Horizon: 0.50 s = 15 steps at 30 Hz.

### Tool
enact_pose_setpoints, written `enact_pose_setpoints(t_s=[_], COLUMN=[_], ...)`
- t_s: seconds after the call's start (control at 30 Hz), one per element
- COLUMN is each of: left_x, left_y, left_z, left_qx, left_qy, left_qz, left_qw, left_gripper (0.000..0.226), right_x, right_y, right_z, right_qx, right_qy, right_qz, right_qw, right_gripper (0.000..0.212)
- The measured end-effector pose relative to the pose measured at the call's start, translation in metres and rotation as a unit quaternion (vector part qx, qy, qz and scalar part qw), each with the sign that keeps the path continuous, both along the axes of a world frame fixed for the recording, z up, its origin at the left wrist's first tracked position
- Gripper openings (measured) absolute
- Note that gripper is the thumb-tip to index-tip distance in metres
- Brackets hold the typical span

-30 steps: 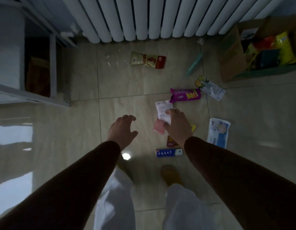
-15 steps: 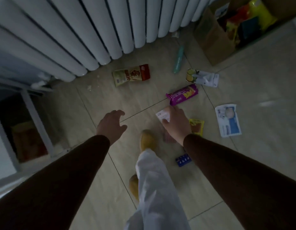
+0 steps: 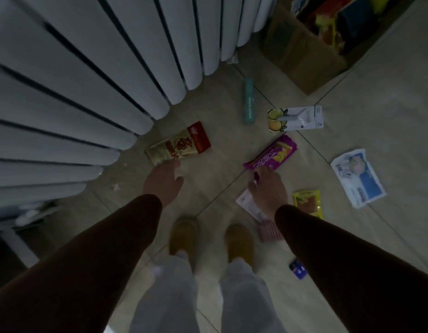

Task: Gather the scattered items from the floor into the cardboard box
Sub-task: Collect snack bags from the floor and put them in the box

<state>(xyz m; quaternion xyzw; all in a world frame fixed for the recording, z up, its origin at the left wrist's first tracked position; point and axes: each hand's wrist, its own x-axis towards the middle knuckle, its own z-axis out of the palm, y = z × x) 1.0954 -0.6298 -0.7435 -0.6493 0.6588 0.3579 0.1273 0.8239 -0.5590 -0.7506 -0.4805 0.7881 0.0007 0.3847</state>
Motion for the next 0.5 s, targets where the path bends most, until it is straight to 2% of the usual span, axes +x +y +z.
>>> enact_pose_setpoints(t_s=[0.07, 0.13, 0.23, 0.37, 0.5], left_x=[0.006, 0.013, 0.025, 0.033, 0.039], left_y=[-0.026, -0.050, -0.081, -0.115, -0.138], left_z=[-0.030, -0.064, -0.115, -0.166, -0.215], left_qx=[0.016, 0.025, -0.004, 0.011, 0.003], left_qy=[-0.012, -0.015, -0.032, -0.054, -0.094], left_qz=[-0.016, -0.019, -0.036, -0.054, -0.061], left_qw=[1.000, 0.999, 0.999, 0.997, 0.994], left_gripper=[0.050, 0.047, 0.052, 0.049, 0.067], right_x=[-0.003, -0.011, -0.030, -0.053, -0.068], right_y=[-0.008, -0.015, -0.025, -0.035, -0.047], right_z=[-0.027, -0.053, -0.090, -0.140, -0.182], right_qx=[0.000, -0.001, 0.003, 0.007, 0.004], right_qy=[0.011, 0.029, 0.049, 0.063, 0.052], right_qz=[-0.047, -0.100, -0.190, -0.285, -0.369], right_qw=[0.999, 0.995, 0.981, 0.956, 0.928], right_gripper=[0.024, 0.026, 0.036, 0.051, 0.066])
